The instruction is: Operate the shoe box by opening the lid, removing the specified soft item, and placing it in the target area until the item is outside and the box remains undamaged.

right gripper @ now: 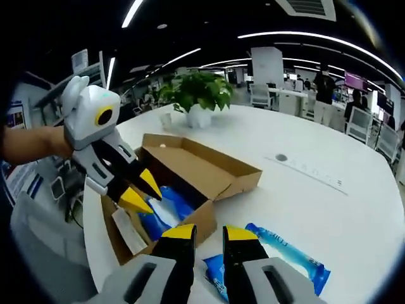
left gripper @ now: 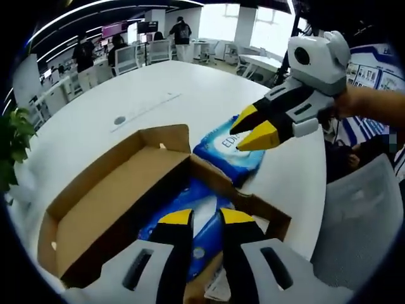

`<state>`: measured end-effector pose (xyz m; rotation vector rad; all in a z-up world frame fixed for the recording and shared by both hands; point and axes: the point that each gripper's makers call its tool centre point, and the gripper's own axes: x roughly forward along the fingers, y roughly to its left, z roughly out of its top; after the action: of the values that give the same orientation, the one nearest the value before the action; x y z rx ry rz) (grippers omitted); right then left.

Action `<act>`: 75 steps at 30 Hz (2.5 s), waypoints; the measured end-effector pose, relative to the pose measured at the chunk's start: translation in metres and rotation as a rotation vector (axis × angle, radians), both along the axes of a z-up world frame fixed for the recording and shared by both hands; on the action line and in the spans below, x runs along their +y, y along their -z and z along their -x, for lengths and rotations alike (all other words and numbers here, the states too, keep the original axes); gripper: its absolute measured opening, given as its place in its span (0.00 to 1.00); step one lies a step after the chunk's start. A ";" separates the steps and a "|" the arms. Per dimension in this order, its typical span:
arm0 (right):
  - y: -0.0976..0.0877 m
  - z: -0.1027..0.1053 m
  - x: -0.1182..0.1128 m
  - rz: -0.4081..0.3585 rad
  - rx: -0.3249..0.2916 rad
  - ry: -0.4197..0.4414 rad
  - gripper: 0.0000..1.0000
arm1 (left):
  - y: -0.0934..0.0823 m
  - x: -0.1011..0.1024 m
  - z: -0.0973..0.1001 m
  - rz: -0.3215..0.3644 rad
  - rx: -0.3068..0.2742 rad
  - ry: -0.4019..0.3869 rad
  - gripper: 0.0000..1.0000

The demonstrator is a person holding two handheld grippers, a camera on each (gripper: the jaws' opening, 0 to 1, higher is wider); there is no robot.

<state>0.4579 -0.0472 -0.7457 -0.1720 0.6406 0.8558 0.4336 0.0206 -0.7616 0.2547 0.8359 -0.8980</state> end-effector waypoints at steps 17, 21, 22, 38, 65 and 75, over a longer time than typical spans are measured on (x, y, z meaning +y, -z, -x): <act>0.020 0.003 0.058 0.127 -0.046 -0.193 0.12 | 0.020 0.007 0.012 -0.003 0.035 0.051 0.08; 0.025 0.001 0.070 0.146 -0.050 -0.220 0.12 | 0.022 0.005 0.012 0.006 0.042 0.053 0.09; 0.027 0.001 0.072 0.149 -0.050 -0.225 0.12 | 0.022 0.005 0.012 0.006 0.043 0.055 0.08; 0.042 -0.007 0.083 0.231 -0.063 -0.256 0.07 | 0.019 0.003 0.008 -0.004 -0.010 0.112 0.09; 0.043 -0.011 0.082 0.252 -0.082 -0.259 0.00 | 0.040 0.001 0.015 -0.046 0.029 0.227 0.00; 0.028 -0.012 0.091 0.224 -0.102 -0.264 0.00 | 0.024 0.007 0.015 -0.038 0.004 0.215 0.00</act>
<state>0.4701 0.0435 -0.7733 -0.5083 0.6255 1.0204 0.4182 0.0280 -0.7854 0.3816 0.8402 -1.0845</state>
